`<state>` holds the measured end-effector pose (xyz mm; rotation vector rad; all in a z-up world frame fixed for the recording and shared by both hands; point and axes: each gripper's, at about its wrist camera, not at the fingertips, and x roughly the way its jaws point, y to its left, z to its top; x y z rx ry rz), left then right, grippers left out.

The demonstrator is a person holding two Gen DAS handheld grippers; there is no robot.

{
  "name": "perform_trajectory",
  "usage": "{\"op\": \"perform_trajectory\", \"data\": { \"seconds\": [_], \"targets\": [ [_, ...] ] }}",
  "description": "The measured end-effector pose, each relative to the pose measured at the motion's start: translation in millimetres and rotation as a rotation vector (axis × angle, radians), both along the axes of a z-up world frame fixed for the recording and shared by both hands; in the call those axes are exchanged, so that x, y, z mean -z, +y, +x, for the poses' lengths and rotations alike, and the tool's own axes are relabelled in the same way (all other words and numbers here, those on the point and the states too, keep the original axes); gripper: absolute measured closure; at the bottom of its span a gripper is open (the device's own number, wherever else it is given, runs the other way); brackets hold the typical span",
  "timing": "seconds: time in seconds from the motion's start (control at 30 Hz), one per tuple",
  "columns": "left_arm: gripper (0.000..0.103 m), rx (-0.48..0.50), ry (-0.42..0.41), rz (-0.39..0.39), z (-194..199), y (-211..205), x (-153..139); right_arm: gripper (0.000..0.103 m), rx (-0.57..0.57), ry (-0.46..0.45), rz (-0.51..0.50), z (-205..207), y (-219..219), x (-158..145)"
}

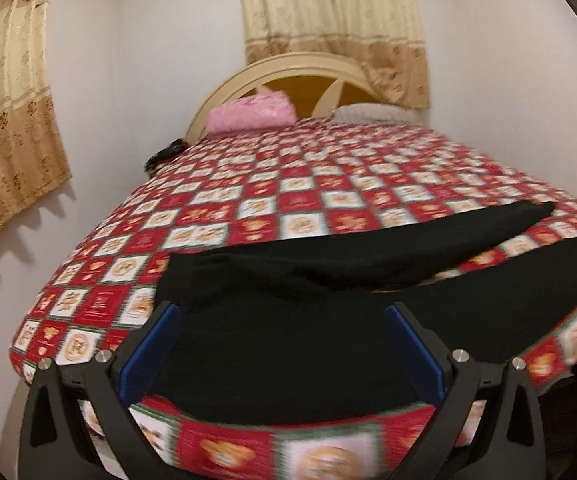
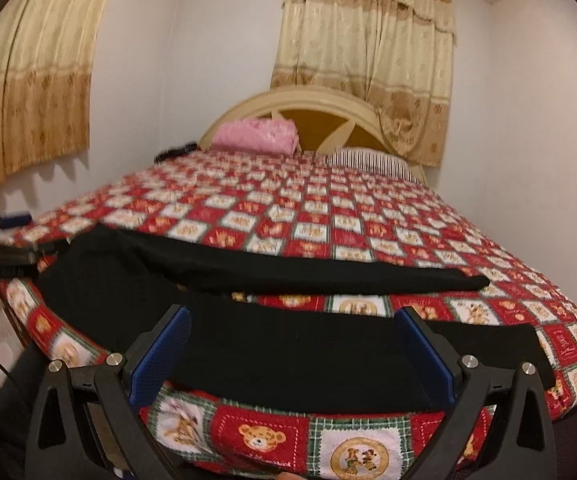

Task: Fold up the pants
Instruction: 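Lower both tools onto the black pants' leg ends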

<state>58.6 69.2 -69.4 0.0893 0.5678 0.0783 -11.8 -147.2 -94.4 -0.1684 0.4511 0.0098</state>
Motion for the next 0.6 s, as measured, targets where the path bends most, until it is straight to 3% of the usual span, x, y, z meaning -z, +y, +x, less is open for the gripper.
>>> {"op": "perform_trajectory", "data": {
  "seconds": [0.17,0.37,0.6],
  "targets": [
    [0.000,-0.105,0.018,0.015,39.5,71.7,5.8,0.001,-0.014,0.049,0.048,9.3,-9.2,16.5],
    [0.000,-0.167,0.078,-0.016,94.9,124.8,16.2,0.001,-0.003,0.081,0.044,27.5,-17.0,27.5],
    [0.033,-0.128,0.232,-0.055,157.5,144.8,48.7,0.001,0.013,0.139,0.037,60.1,-41.4,28.7]
  ]
}}
